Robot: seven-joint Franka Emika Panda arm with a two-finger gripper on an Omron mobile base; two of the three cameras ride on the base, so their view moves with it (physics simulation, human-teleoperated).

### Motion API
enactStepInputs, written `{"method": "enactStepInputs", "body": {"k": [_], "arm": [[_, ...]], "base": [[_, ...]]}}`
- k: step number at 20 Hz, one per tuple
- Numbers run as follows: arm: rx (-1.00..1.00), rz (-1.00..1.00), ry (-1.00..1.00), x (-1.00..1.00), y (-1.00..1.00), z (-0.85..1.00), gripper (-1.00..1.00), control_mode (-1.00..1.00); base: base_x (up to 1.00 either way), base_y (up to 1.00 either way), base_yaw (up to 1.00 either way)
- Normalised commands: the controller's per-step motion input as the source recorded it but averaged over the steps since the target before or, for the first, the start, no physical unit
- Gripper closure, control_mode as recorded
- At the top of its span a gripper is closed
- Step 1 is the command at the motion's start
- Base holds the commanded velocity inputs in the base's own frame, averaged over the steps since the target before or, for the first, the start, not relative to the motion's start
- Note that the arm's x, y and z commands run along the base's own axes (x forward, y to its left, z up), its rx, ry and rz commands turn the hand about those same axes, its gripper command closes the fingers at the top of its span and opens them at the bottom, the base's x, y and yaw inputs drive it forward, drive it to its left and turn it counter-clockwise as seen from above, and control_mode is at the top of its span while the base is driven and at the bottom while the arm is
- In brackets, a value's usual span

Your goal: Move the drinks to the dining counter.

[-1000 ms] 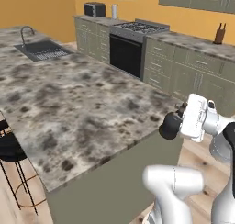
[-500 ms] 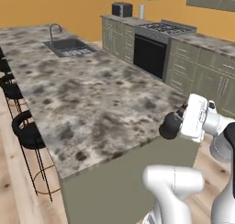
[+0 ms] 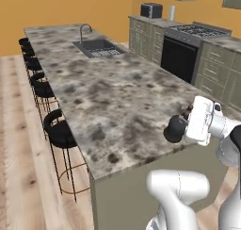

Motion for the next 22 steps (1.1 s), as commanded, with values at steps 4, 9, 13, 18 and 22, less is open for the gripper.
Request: {"method": "enactStepInputs", "body": {"k": [4,9,13,18,22], "arm": [[0.0,0.0,0.0,0.0,0.0,0.0,1.0,1.0],[0.0,0.0,0.0,0.0,0.0,0.0,1.0,1.0],[0.0,0.0,0.0,0.0,0.0,0.0,1.0,1.0],[0.0,0.0,0.0,0.0,0.0,0.0,1.0,1.0],[0.0,0.0,0.0,0.0,0.0,0.0,1.0,1.0]], "base": [[0.18,0.4,0.31],[0.44,0.04,0.29],[0.61,-0.03,0.21],[0.38,-0.01,0.15],[0.01,0.0,0.03]]}}
